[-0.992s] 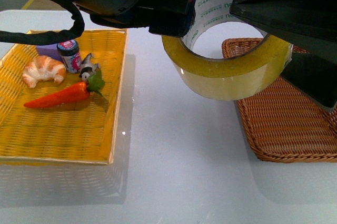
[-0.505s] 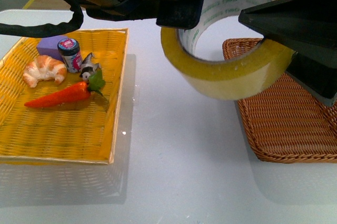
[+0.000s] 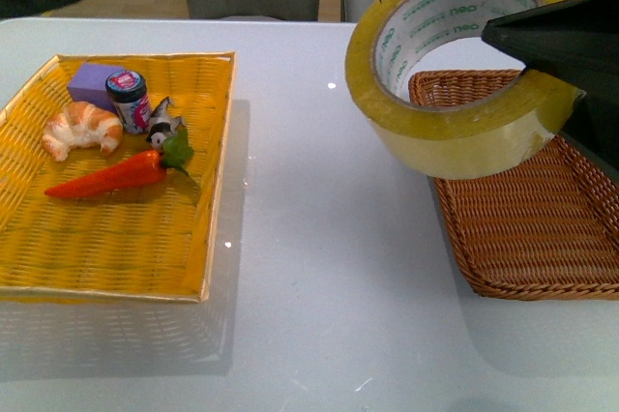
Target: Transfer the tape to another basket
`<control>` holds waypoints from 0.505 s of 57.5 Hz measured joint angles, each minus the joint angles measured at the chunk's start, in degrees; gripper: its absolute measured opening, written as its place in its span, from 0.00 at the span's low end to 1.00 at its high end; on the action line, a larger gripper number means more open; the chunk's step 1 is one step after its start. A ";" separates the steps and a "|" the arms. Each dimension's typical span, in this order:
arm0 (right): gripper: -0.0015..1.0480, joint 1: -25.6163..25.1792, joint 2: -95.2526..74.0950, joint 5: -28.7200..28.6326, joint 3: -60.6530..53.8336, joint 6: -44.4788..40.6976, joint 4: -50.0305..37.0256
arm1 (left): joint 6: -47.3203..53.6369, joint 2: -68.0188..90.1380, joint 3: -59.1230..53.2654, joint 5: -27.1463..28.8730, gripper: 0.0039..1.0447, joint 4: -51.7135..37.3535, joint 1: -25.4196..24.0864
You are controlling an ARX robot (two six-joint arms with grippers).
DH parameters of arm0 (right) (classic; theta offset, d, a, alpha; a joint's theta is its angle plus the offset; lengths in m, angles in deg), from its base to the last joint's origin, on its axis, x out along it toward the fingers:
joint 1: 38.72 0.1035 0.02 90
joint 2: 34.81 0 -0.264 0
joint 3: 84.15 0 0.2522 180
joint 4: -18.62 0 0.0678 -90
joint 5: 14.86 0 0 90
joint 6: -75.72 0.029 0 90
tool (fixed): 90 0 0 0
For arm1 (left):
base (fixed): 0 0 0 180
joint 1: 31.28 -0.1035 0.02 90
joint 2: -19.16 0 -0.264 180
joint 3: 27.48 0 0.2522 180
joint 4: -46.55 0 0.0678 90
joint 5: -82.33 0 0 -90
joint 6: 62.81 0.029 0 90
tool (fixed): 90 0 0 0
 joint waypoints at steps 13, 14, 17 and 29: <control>0.44 -2.97 0.11 -1.01 0.00 0.26 0.44 | 7.21 -5.95 -14.03 27.06 0.70 -30.01 -4.35; 0.44 -3.08 0.11 -1.03 0.00 0.28 0.50 | 7.76 -7.34 -16.00 28.74 0.66 -32.35 -5.44; 0.44 -3.91 0.11 -1.25 0.00 0.26 0.79 | 8.55 -10.51 -19.21 29.64 0.60 -34.84 -7.82; 0.44 -9.33 -3.19 -2.95 1.77 0.24 0.66 | 10.14 -21.66 -30.97 24.59 0.24 -37.22 -14.73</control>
